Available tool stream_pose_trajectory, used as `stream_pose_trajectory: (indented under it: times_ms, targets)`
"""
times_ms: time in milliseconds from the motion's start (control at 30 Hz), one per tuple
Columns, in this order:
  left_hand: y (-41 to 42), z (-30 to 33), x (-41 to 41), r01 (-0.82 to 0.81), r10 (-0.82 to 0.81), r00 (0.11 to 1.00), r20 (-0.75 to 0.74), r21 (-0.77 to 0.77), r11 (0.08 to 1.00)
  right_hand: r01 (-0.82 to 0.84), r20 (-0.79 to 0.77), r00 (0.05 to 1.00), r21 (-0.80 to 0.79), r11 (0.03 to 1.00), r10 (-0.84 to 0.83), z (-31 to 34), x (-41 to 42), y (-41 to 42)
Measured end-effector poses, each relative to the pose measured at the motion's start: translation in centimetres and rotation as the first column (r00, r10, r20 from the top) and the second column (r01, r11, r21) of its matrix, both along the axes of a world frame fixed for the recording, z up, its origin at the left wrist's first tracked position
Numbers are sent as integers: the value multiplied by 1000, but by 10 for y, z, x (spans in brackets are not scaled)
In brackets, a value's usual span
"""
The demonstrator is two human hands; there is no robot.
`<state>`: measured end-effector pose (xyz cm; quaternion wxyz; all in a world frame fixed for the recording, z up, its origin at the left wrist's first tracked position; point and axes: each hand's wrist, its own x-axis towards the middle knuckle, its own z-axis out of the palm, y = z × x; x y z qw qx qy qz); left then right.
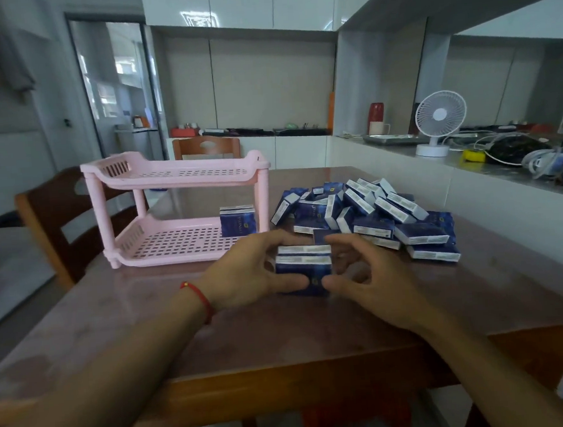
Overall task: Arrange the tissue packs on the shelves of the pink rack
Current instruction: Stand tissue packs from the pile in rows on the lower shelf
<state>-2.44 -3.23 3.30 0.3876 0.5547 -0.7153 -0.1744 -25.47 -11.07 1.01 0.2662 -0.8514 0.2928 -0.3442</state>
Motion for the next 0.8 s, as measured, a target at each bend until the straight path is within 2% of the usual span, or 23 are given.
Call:
stream_pose_trajectory:
  times_ms: [100,233,367,533,600,700,800]
  targets:
    - [24,10,45,-112,112,994,-3,-17,994,-73,-56,996,-25,997,72,5,13,-1]
    - [40,24,101,-283,285,957,58,-32,958,-25,-29,999,-14,1000,24,24,50,-16]
    - [23,31,122,-398,399,913,87,-32,917,9,4,1000,-3,1000,-9,42,97,-48]
    - [-21,27,126,-416,410,904,117,27,909,188,163,966,91,978,-201,23,146,-78]
    - [-37,23,120,-403,394,908,143,40,914,230,184,956,14,973,-229,10,150,-80]
    - [-53,11,118,-386,375,917,137,66,920,201,182,968,-149,968,-173,2,150,-83]
    - [-60,3,122,-395,385,912,140,50,917,198,190,968,-188,962,-162,3,151,-83]
